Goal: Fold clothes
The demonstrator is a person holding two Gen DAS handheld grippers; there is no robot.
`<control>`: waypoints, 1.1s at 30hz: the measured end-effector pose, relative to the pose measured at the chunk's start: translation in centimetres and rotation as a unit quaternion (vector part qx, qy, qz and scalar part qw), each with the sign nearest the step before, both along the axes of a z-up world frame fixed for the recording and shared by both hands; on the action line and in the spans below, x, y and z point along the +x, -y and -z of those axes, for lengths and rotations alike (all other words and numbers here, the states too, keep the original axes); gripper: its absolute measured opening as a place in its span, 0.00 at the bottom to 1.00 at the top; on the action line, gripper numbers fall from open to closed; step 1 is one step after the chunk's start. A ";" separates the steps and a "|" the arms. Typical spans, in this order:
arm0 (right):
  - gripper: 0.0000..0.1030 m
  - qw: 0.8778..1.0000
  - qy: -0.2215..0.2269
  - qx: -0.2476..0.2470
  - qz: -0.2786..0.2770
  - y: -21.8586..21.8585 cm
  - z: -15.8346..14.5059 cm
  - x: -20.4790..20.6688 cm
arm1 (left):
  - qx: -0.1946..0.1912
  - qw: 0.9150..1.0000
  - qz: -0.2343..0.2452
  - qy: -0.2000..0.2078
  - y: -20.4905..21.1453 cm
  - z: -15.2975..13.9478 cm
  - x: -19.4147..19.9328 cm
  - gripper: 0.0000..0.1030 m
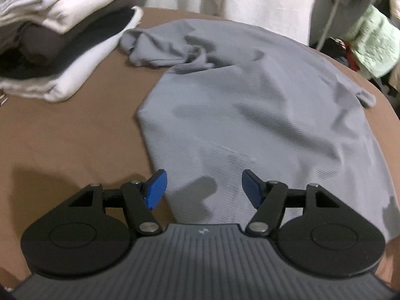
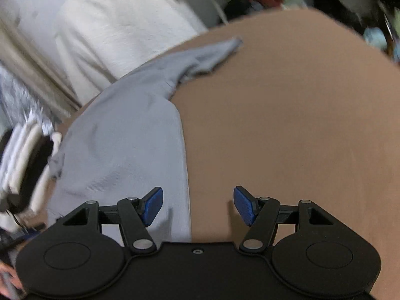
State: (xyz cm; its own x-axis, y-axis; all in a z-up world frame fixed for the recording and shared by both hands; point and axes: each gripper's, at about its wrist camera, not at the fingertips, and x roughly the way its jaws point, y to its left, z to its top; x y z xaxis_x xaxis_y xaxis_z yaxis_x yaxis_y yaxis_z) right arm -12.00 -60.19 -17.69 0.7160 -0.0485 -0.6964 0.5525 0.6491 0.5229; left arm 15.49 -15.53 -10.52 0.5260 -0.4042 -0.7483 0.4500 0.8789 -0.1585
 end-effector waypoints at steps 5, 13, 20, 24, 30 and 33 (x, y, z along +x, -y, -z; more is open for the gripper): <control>0.66 0.997 -0.002 0.074 0.010 -0.2 2.5 -0.6 | 0.042 0.997 0.022 0.064 2.1 0.0 -1.7 0.74; 0.81 0.989 -0.028 0.106 -0.095 -2.0 5.4 3.6 | 0.126 0.988 0.037 0.085 4.5 2.0 -2.3 0.77; 0.95 0.987 -0.017 0.063 -0.143 -3.1 5.3 6.3 | 0.199 0.969 -0.005 0.144 5.3 4.1 -2.1 0.79; 0.38 0.986 -0.052 -0.030 -0.157 -4.9 4.5 6.2 | 0.131 0.987 -0.021 0.090 3.6 3.9 -0.9 0.04; 0.03 0.994 -0.035 -0.053 -0.088 -3.8 0.6 3.8 | 0.055 0.990 -0.086 0.101 -0.4 -0.3 -5.9 0.04; 0.00 0.983 0.001 -0.168 -0.067 -5.0 -3.9 0.1 | 0.004 0.991 -0.104 0.086 -3.4 -1.9 -9.6 0.04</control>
